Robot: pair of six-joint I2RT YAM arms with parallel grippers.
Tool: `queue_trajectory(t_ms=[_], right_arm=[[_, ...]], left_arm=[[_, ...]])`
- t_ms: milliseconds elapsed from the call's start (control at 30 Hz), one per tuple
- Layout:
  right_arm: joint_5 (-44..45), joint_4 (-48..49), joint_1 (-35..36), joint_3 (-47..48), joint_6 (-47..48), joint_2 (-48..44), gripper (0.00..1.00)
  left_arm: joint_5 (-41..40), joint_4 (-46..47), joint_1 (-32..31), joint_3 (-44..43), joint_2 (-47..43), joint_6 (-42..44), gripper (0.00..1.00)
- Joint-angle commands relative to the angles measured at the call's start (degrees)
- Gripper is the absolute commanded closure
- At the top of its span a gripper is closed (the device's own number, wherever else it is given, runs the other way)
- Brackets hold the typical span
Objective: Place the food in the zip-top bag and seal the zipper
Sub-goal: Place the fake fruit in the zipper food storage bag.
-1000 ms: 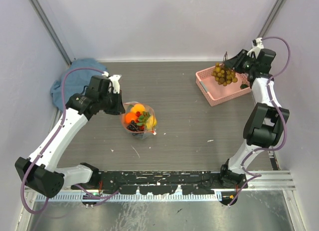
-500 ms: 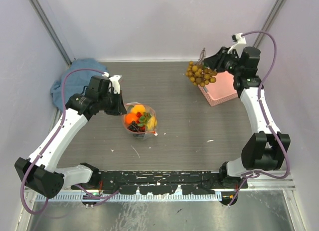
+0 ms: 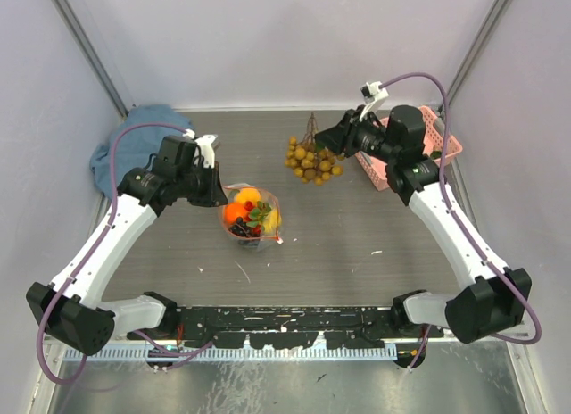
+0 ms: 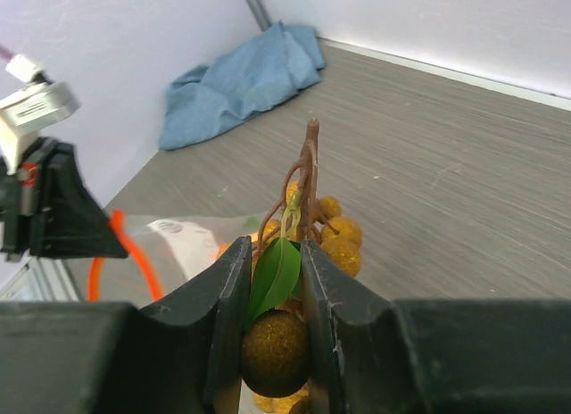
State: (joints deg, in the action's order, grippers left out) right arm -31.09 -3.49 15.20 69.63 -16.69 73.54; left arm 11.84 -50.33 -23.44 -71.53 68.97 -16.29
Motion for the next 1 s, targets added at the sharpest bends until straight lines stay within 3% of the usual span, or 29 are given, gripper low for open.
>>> queue_trajectory(t_ms=[0,967], right_arm=[[1.6,4.5,3.9,-0.5,-0.9,-4.9,0.93],[-3.4,13.9,25.8,-0.7,-6.5,-6.7,0.91]], left_arm=[[1.3,2.8,0.7,-0.3,-0.6,-1.1,1.00],[3.5,2.8,2.6,-0.3,1.5,-3.3,1.00]])
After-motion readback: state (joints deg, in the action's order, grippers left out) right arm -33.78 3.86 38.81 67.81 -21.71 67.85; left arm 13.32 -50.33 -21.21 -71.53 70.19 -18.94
